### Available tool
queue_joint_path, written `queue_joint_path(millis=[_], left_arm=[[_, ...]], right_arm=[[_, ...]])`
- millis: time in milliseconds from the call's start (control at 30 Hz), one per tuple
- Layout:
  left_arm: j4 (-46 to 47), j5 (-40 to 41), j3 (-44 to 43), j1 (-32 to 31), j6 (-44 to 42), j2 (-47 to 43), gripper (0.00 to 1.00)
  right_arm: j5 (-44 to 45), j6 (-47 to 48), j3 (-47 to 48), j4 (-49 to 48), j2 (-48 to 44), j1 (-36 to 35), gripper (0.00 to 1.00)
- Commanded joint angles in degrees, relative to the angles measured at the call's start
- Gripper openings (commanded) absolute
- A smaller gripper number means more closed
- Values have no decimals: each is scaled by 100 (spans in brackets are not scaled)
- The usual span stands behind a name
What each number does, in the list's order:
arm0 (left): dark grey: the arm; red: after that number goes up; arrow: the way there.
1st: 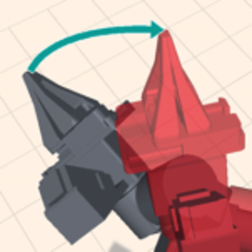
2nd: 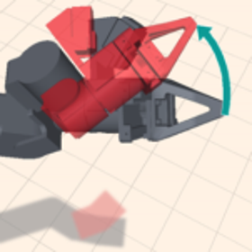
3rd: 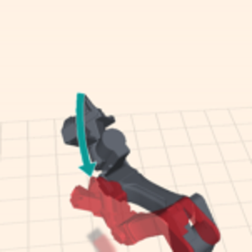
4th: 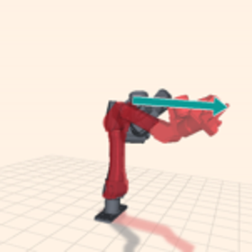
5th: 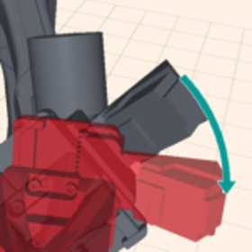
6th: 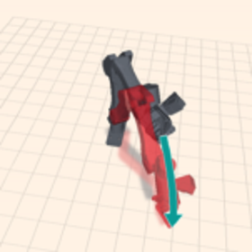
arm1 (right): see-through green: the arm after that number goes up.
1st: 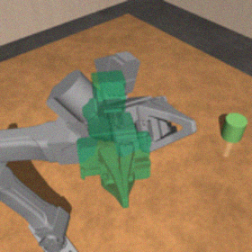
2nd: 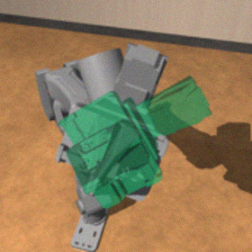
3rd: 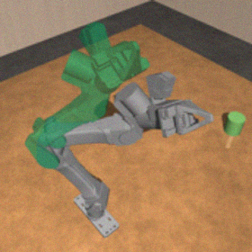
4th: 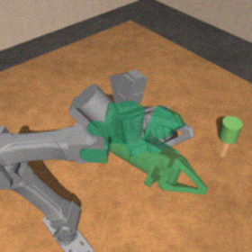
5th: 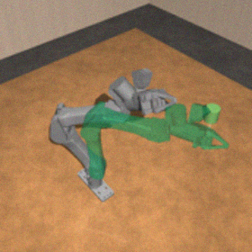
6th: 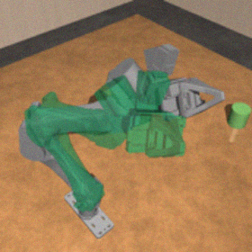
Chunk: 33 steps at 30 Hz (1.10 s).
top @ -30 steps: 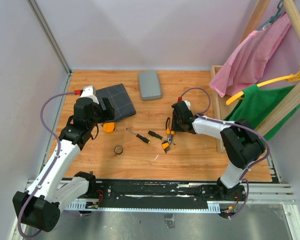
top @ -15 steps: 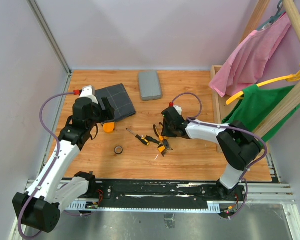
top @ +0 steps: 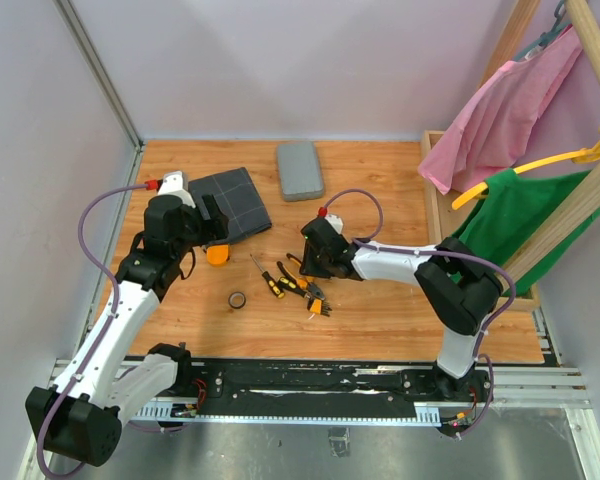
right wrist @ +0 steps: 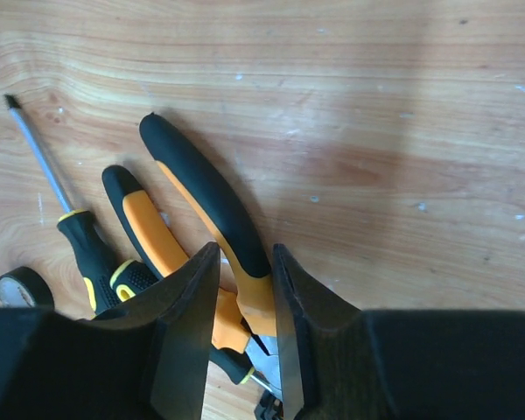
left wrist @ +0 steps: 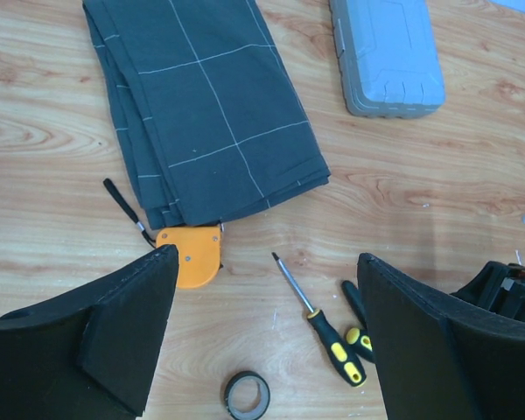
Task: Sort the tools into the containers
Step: Move the pliers to the center of the board.
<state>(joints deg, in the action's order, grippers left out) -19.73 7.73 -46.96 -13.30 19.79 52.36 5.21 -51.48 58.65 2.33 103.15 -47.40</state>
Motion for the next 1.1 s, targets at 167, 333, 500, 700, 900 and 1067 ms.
queue_joint_path(millis=[167, 333, 500, 700, 900, 1067], left_arm=[[110, -49, -116, 47, 42, -95, 89], [113, -122, -300, 47, 40, -69, 91], [250, -70, -445, 48, 11, 52, 97], [349, -53, -671, 47, -47, 284, 99], [306, -95, -522, 84, -24, 236, 98], [175, -147, -313, 86, 299, 218, 99]], right_arm=[[26, 549, 414, -104, -25, -215, 44], [426, 1642, 411, -50, -395, -212, 63], [1084, 2734, 589, 302, -673, -201, 75], [1459, 3539, 844, 488, -779, 17, 92], [960, 3976, 1611, 645, -337, 609, 97], [214, 3972, 2599, 698, 345, 1200, 99]])
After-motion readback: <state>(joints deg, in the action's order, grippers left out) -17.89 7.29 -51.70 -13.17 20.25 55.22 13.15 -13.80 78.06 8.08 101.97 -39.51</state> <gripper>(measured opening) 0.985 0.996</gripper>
